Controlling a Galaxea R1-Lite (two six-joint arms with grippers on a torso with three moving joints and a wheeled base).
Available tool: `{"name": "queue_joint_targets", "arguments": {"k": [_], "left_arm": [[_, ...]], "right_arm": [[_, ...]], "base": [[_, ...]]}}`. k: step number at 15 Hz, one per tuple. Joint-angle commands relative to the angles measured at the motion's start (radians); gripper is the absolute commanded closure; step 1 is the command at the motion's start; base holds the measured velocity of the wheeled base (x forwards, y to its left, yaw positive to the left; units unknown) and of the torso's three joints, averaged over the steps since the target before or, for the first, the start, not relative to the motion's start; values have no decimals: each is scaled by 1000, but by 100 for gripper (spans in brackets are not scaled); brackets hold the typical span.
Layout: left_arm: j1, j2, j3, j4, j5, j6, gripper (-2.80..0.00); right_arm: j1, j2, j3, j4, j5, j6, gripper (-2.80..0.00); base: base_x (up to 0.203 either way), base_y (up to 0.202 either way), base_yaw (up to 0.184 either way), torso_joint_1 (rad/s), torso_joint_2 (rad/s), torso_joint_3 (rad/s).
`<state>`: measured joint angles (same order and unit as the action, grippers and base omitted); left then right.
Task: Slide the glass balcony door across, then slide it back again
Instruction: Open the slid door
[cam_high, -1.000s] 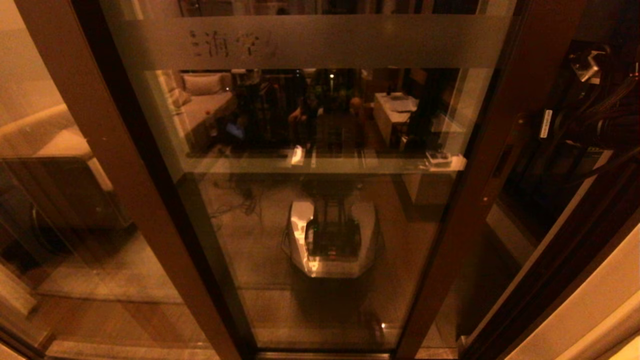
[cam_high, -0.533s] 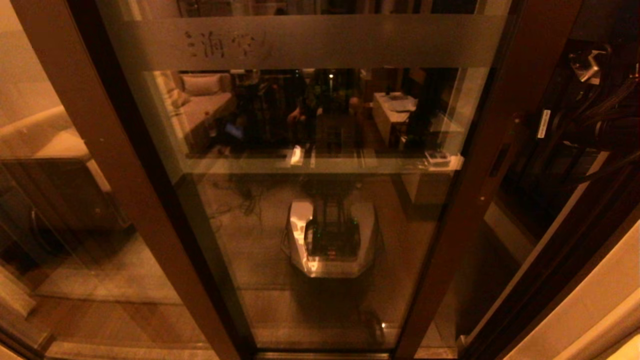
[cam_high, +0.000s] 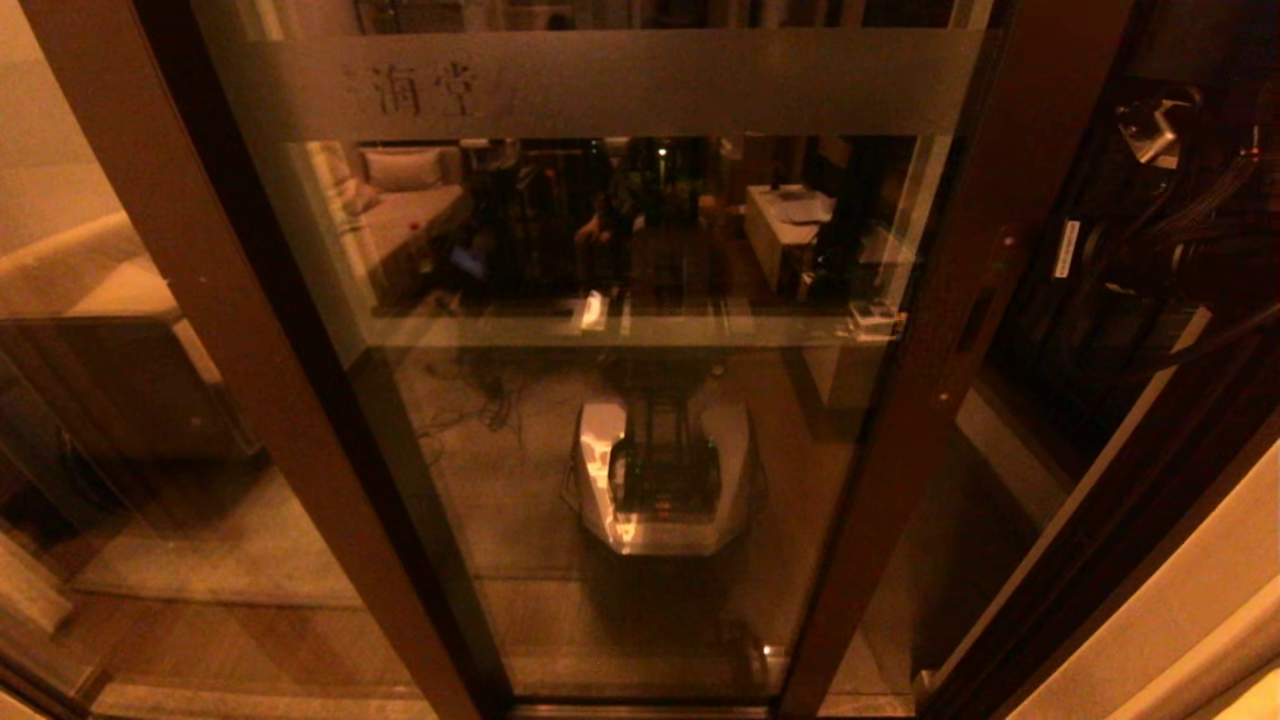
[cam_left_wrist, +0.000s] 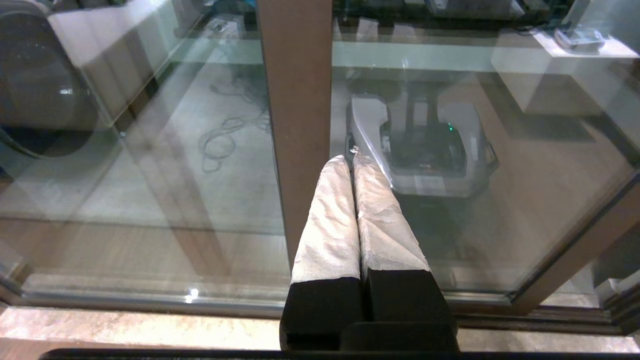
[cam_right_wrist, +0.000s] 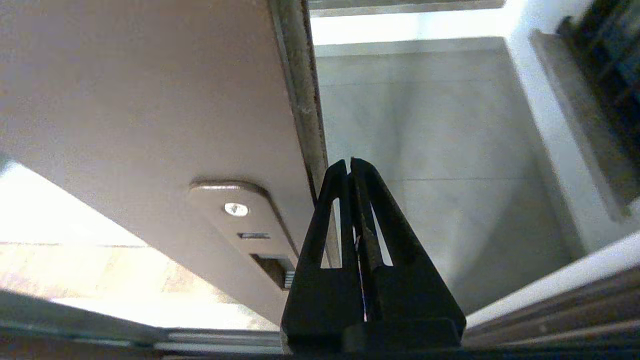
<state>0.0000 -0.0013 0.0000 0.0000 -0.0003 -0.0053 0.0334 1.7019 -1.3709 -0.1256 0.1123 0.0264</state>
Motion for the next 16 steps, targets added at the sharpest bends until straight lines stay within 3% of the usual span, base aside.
{"name": "queue_joint_targets", "arguments": {"k": [1,11,16], "left_arm": [[0,1,2,0,0,-1,0],[0,1,2,0,0,-1,0],[0,1,2,0,0,-1,0]], "right_arm": [[15,-1,6,-2,0,0,0],[90,7,15,-5,-4,42,0],[168,39,22,-60,-111,44,0]], "base": [[0,0,0,0,0,0],[0,0,0,0,0,0],[0,0,0,0,0,0]]}}
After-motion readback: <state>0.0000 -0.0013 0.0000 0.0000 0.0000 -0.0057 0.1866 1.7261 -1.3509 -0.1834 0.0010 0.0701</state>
